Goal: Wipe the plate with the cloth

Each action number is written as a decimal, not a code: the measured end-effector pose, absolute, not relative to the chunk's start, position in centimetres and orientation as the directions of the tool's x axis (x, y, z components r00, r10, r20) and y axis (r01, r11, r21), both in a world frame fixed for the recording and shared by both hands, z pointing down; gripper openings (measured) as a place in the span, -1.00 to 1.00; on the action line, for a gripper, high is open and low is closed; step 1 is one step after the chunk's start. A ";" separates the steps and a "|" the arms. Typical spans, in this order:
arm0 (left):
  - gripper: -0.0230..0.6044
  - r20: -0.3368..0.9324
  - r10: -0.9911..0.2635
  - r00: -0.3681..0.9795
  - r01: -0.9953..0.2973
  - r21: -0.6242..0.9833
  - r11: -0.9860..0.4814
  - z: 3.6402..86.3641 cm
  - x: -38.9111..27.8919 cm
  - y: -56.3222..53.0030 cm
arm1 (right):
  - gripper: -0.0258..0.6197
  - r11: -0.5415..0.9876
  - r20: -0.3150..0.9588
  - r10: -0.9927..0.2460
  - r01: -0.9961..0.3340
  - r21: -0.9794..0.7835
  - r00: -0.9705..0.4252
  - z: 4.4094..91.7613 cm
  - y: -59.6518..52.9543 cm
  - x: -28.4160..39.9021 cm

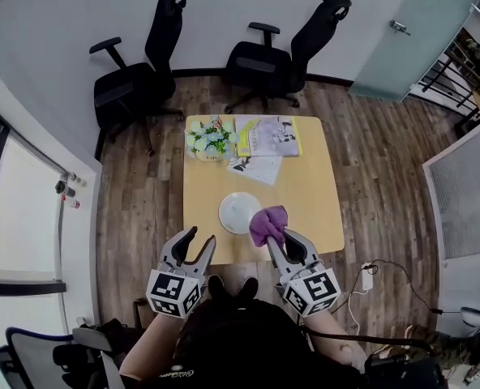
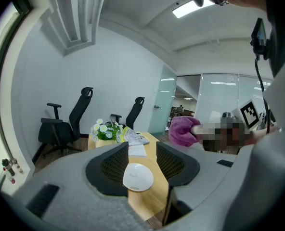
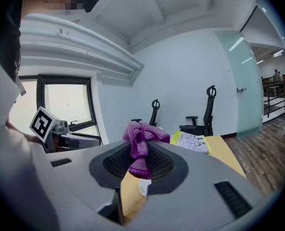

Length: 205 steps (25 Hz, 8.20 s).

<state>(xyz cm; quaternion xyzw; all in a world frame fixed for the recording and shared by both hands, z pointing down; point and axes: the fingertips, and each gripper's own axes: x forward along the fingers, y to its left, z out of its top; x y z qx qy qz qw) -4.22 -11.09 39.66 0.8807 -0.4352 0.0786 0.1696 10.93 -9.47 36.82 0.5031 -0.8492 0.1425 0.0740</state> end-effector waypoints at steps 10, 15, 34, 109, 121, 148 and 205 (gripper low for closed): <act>-0.35 0.401 -0.698 0.593 -0.805 0.305 -0.509 46.4 -3.7 -10.3 | -0.68 0.489 0.400 -0.739 -0.840 -0.235 -0.542 43.5 -9.2 9.4; -0.35 0.434 -0.693 0.575 -0.818 0.327 -0.473 48.7 -4.2 -10.2 | -0.68 0.527 0.445 -0.691 -0.819 -0.228 -0.569 46.0 -9.8 8.8; -0.35 0.480 -0.703 0.524 -0.848 0.371 -0.379 52.0 -7.0 -10.0 | -0.68 0.844 0.682 -0.382 -0.536 -0.017 -0.624 57.7 -13.4 1.7; -0.35 0.483 -0.687 0.542 -0.837 0.381 -0.392 53.0 -7.0 -9.3 | -0.68 0.849 0.741 -0.409 -0.521 0.094 -0.533 60.8 -15.6 3.2; -0.35 0.490 -0.683 0.542 -0.838 0.381 -0.391 53.1 -7.0 -9.2 | -0.68 0.831 0.735 -0.456 -0.535 0.150 -0.502 60.6 -19.2 3.9; -0.35 0.501 -0.657 0.563 -0.826 0.378 -0.419 53.7 -6.1 -9.5 | -0.68 0.861 0.756 -0.402 -0.494 0.120 -0.517 60.9 -15.6 5.0; -0.35 0.498 -0.647 0.578 -0.815 0.392 -0.426 54.1 -4.4 -9.7 | -0.68 0.781 0.735 -0.551 -0.553 0.288 -0.396 60.7 -24.4 9.7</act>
